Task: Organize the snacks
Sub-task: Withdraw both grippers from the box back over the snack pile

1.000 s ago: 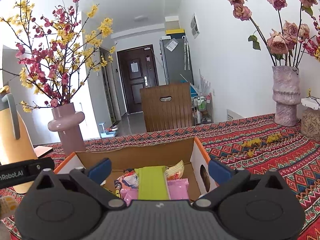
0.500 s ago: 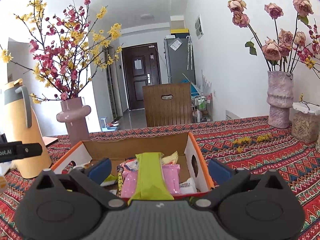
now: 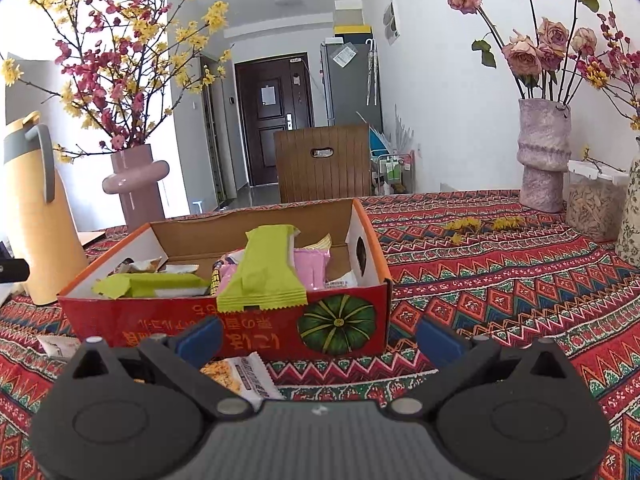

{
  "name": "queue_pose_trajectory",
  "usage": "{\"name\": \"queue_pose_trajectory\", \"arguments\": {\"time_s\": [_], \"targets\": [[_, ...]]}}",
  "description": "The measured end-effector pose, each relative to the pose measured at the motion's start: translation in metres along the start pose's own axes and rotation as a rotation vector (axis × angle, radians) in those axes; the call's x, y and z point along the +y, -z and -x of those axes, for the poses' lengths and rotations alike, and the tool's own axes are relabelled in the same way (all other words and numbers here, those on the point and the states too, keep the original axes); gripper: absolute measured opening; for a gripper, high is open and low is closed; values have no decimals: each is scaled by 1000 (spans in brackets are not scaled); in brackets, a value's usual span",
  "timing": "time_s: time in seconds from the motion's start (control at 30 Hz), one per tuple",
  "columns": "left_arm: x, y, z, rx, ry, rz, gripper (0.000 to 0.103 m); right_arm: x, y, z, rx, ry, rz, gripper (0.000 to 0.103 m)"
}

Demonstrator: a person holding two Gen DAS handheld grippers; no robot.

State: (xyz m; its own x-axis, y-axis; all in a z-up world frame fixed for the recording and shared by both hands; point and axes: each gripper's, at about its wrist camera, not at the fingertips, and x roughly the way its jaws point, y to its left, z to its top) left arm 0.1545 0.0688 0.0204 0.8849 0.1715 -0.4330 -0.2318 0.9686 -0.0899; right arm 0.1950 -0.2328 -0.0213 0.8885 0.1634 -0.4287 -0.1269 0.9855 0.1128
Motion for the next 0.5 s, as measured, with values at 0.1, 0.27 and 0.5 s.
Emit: {"name": "queue_pose_trajectory", "arguments": {"time_s": [0.1,0.27,0.5], "targets": [[4,2,0,8,-14,-5,103,-6,7,-9,10,13,-28,103],[9,4,-5,35,-37,-30,103,-9,10,-11,11,11,-45,103],[12,0,-17,69,-48,-49,103,-8,12,-10,1,11,-45,103]]}}
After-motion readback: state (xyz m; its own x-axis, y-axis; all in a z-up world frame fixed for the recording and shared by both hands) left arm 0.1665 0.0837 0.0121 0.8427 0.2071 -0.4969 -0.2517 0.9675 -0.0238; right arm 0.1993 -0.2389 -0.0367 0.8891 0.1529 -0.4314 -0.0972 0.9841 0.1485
